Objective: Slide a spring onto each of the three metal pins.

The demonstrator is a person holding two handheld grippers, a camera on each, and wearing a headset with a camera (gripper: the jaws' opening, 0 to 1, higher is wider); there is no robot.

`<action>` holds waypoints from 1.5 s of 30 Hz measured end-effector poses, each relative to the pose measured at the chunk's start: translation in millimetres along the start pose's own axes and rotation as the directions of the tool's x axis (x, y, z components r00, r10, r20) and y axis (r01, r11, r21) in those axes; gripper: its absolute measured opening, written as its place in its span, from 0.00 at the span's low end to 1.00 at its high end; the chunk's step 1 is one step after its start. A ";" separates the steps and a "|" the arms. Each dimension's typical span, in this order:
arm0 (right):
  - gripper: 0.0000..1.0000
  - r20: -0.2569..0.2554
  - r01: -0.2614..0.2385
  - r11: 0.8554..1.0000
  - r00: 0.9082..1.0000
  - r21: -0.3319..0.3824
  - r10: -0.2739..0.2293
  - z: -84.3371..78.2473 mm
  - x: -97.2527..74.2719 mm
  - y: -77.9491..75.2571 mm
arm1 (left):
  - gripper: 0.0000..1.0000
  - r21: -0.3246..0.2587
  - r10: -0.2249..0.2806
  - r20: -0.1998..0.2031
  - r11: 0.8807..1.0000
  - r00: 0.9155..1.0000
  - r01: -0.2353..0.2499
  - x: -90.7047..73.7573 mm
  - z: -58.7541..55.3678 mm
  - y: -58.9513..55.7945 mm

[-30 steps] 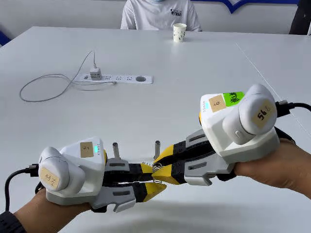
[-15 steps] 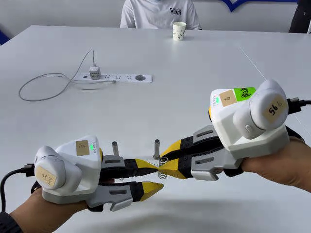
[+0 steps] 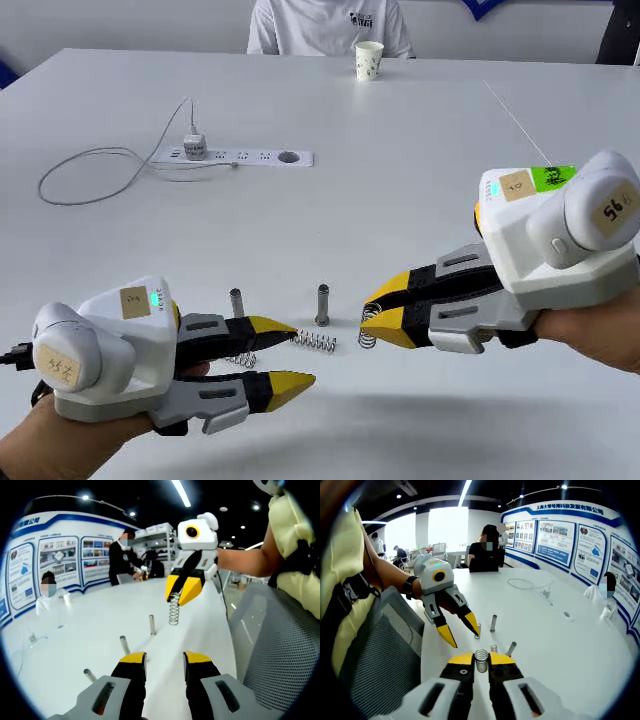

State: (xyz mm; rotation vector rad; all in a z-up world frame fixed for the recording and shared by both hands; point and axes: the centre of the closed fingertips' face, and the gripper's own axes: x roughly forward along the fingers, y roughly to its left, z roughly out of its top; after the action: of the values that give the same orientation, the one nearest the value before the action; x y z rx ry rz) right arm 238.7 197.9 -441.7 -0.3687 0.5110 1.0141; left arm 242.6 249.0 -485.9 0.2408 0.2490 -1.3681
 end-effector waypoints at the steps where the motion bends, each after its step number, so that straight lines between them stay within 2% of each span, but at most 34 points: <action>1: 0.11 -0.001 0.005 1.000 1.000 0.004 -0.005 -1.1 -1.5 -1.9 | 0.31 -0.003 0.008 0.000 1.000 1.000 -0.008 -1.9 -0.7 1.7; 10: 0.11 0.003 0.046 0.999 0.999 0.025 -0.046 -4.9 -12.1 -13.9 | 0.36 -0.031 0.069 -0.006 0.997 0.998 -0.069 -18.5 -9.6 13.0; 24: 0.11 0.018 0.108 0.993 0.994 0.056 -0.109 -6.9 -23.7 -35.2 | 0.41 -0.076 0.162 -0.012 0.984 0.987 -0.162 -40.2 -17.3 25.7; 34: 0.11 0.020 0.150 0.986 0.988 0.077 -0.152 -9.2 -31.4 -52.8 | 0.43 -0.094 0.194 -0.014 0.976 0.981 -0.195 -48.1 -21.3 31.1; 45: 0.11 0.017 0.185 0.978 0.982 0.098 -0.187 -14.3 -30.5 -69.9 | 0.45 -0.105 0.208 -0.010 0.973 0.978 -0.208 -49.4 -23.0 33.1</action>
State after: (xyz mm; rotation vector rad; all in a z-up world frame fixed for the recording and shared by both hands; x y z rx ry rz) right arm 283.4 135.2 -432.2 -0.3108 0.4900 0.8093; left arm 265.3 308.3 -491.4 0.1731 0.2867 -1.1441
